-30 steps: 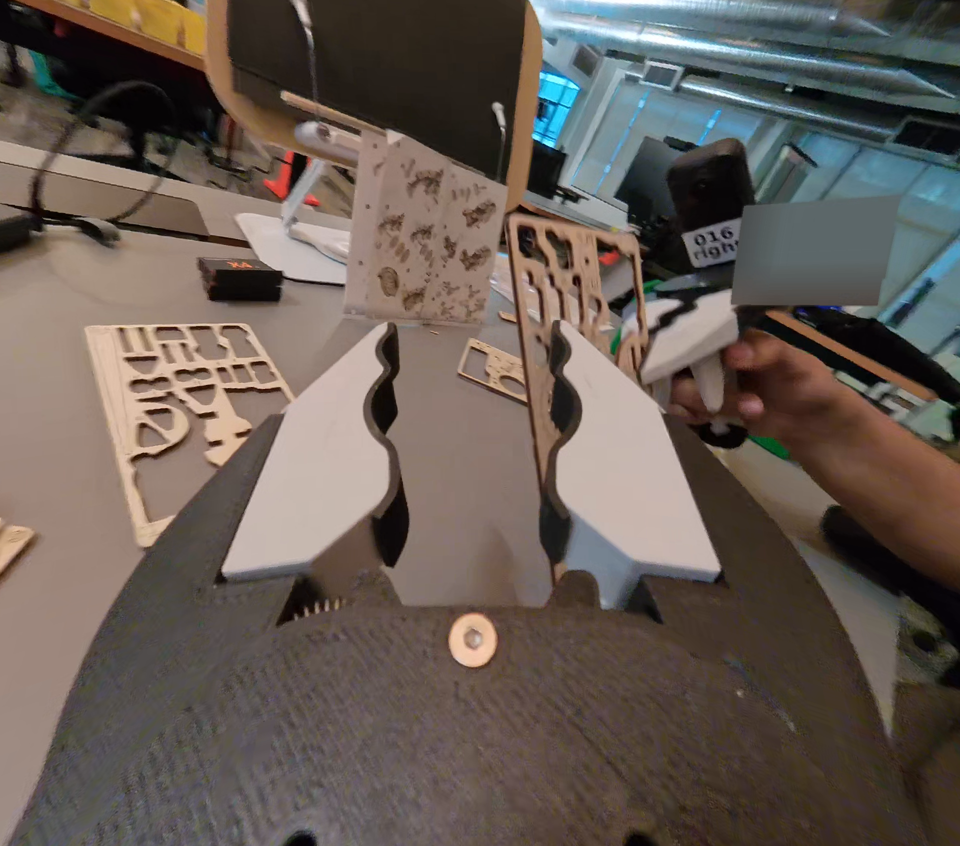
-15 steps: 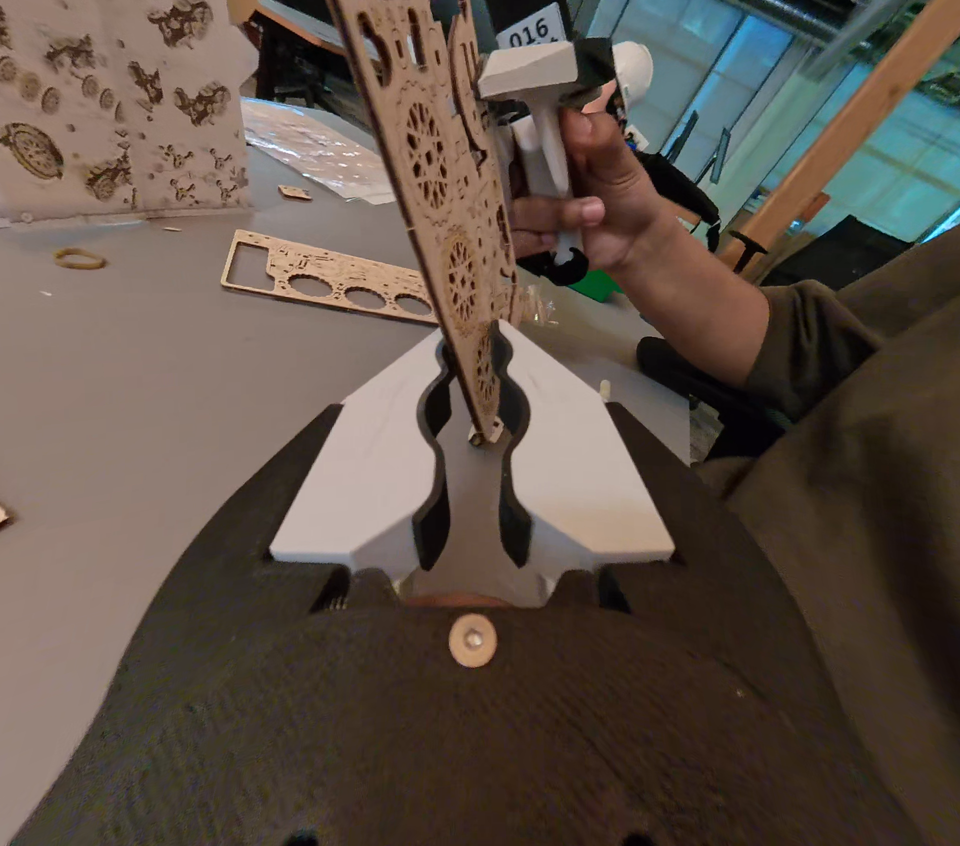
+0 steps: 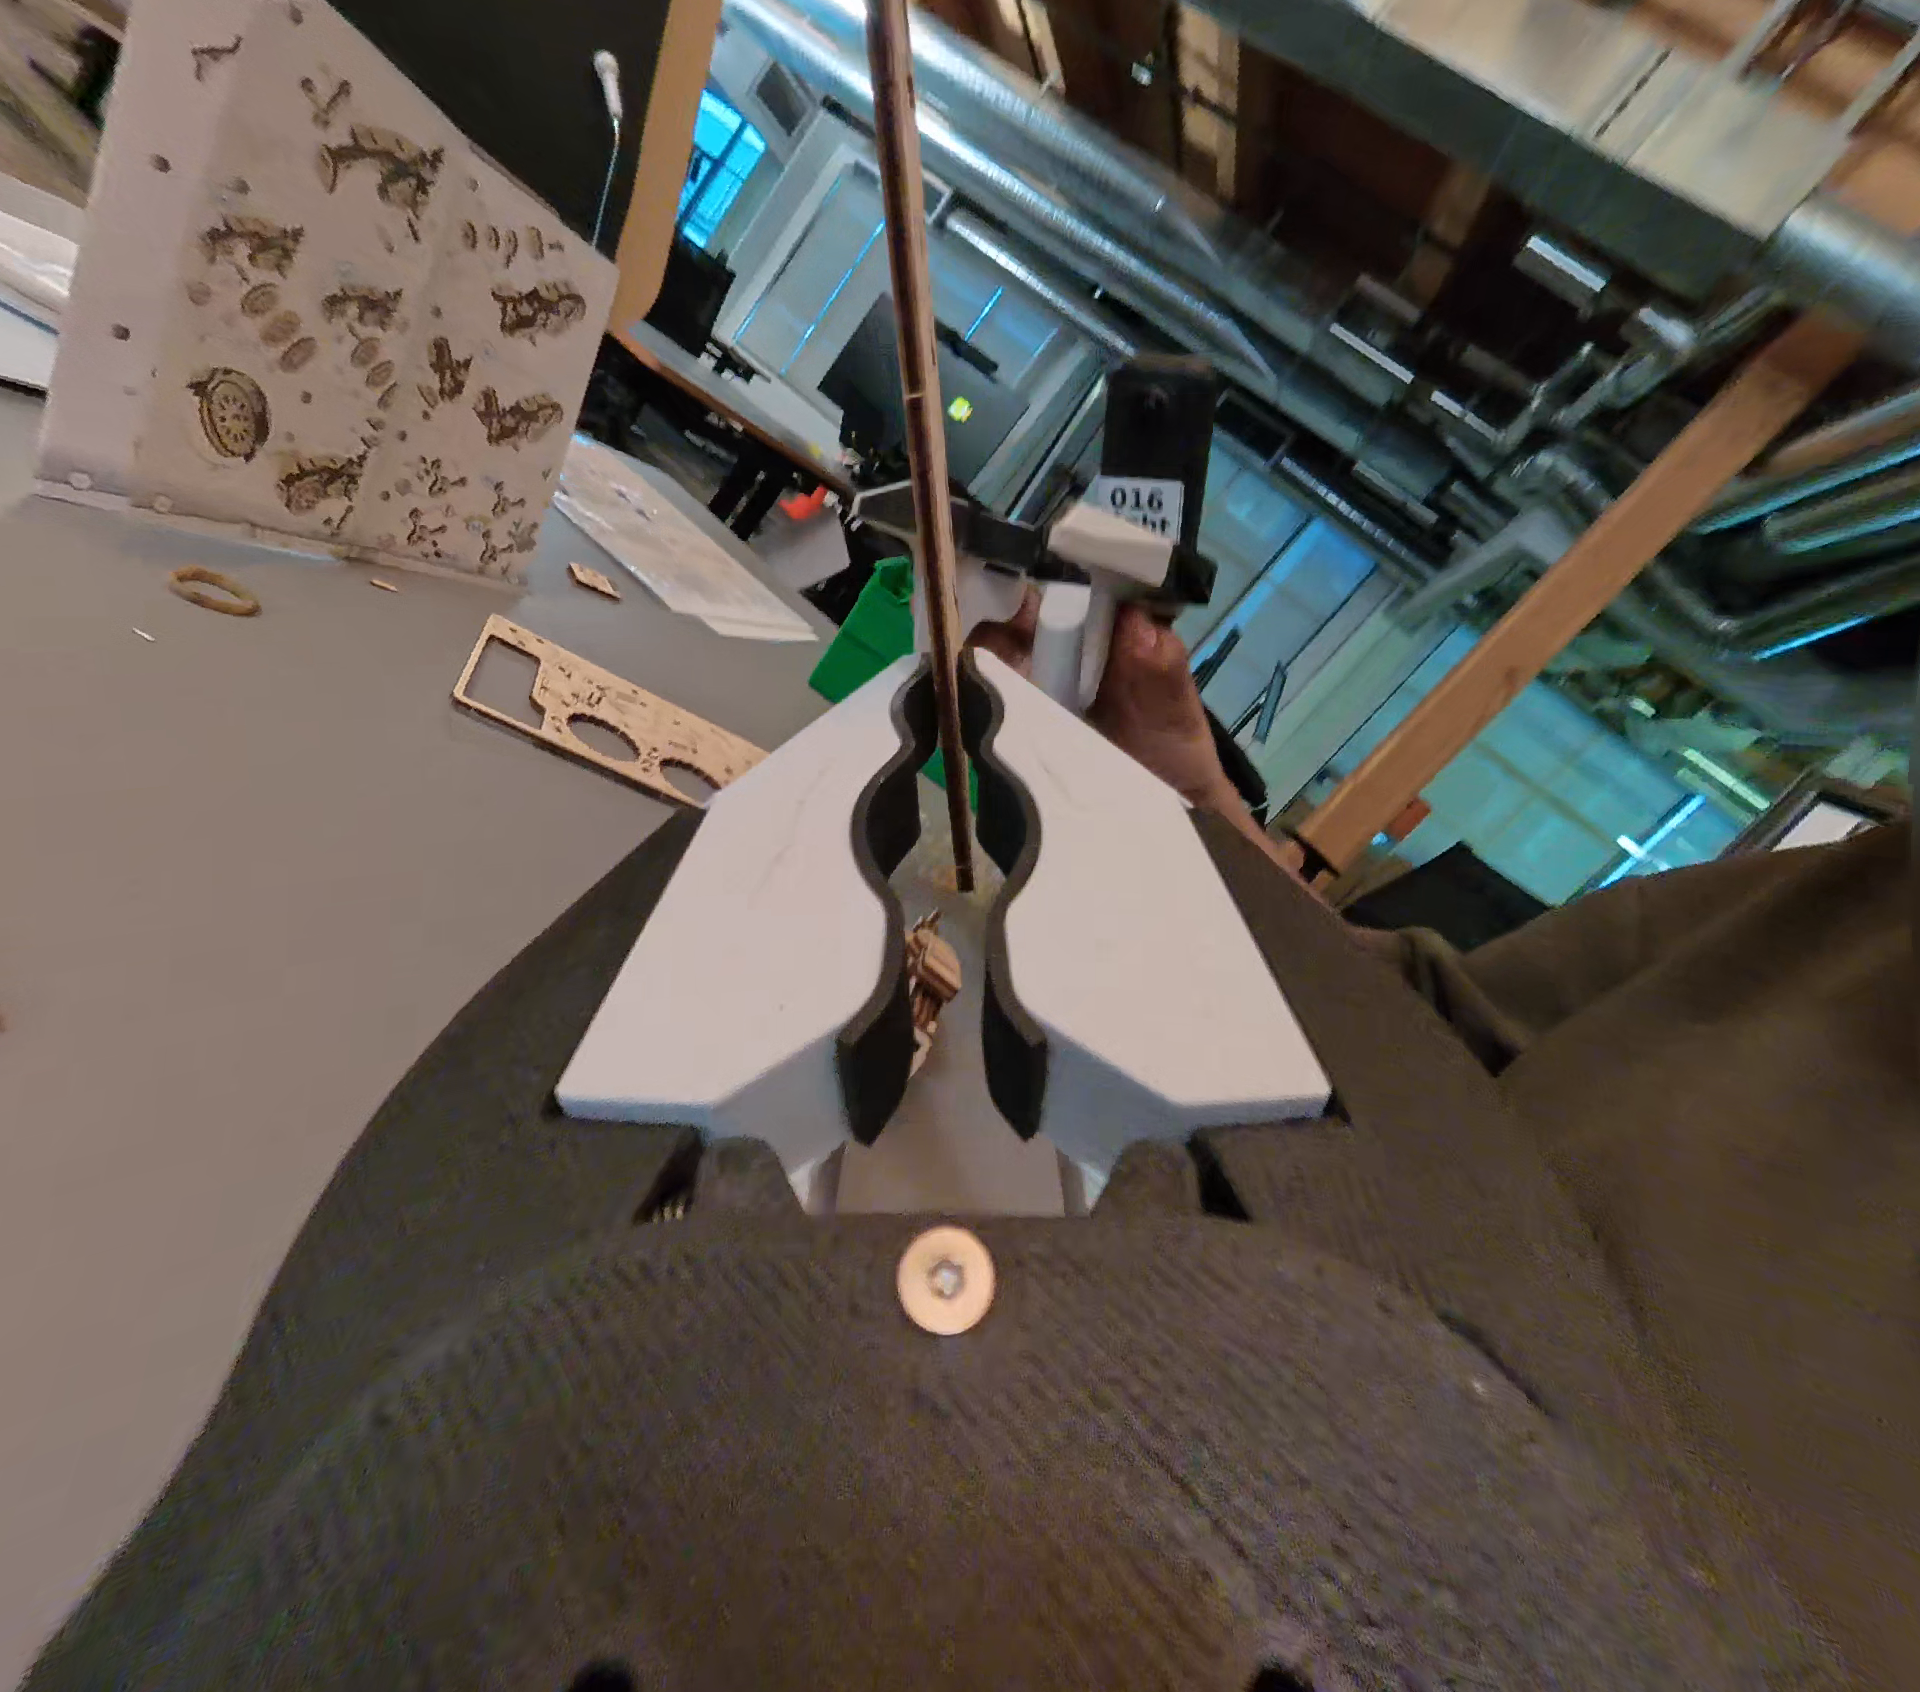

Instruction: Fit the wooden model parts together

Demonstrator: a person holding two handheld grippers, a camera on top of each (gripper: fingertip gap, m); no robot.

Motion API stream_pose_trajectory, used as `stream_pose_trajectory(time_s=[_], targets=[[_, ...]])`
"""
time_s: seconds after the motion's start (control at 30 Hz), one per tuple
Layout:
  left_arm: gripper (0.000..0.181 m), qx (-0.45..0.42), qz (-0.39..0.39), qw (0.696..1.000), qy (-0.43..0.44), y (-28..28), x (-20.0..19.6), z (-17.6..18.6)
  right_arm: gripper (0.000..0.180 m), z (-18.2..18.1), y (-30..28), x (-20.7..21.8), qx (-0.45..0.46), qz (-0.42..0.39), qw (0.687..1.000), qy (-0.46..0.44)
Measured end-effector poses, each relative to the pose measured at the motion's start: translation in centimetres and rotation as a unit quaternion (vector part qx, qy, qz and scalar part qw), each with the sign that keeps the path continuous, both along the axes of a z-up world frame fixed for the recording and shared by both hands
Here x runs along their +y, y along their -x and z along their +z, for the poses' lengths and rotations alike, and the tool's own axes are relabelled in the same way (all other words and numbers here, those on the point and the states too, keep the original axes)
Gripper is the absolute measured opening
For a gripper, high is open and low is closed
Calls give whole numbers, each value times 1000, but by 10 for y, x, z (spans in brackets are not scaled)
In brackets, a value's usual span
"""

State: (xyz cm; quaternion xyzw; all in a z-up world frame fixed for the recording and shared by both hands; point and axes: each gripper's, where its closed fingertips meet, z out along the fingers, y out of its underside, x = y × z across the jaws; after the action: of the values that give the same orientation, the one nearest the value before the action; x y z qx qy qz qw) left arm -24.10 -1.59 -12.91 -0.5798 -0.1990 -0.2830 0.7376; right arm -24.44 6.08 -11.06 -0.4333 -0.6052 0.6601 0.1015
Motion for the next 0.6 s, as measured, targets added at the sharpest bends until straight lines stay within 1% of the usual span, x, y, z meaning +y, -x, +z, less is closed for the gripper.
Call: stream_pose_trajectory(time_s=[0.07,0.1,0.17,0.2,0.23,0.27,0.3,0.33,0.37,0.4,0.43,0.5,0.53,0.6], targets=[[1,-9,0,1000,-14,2,-3,4,62,-4,1,-2,33,-25,997,-68],[1,-8,1,1000,-17,2,-3,4,63,-3,3,0,61,-47,990,-118],[1,-5,0,1000,-16,2,-3,4,65,5,4,6,130,-97,961,-224],[1,-3,0,1000,-17,1,-3,4,72,12,4,9,165,-127,944,-256],[1,-2,0,1000,-19,1,-3,4,73,23,3,13,203,-162,928,-268],[1,-3,-1,1000,-21,1,-4,5,66,32,0,15,235,-190,915,-266],[1,-4,-2,1000,-23,1,-4,5,59,37,-4,15,259,-207,908,-258],[1,-4,-2,1000,-26,2,-4,6,57,39,-7,14,272,-215,904,-250],[1,-5,-2,1000,-28,2,-5,6,57,37,-8,13,274,-216,905,-244],[1,-6,-2,999,-31,2,-5,7,59,32,-8,10,264,-206,912,-236],[1,-7,-3,999,-33,2,-6,8,63,26,-8,3,246,-185,926,-220],[1,-6,-6,999,-37,1,-6,9,68,17,-10,-13,195,-131,959,-159],[1,-5,-9,999,-39,0,-6,9,67,13,-12,-21,168,-104,972,-126],[1,-2,-17,999,-42,-3,-6,11,61,6,-15,-34,123,-60,987,-79]])
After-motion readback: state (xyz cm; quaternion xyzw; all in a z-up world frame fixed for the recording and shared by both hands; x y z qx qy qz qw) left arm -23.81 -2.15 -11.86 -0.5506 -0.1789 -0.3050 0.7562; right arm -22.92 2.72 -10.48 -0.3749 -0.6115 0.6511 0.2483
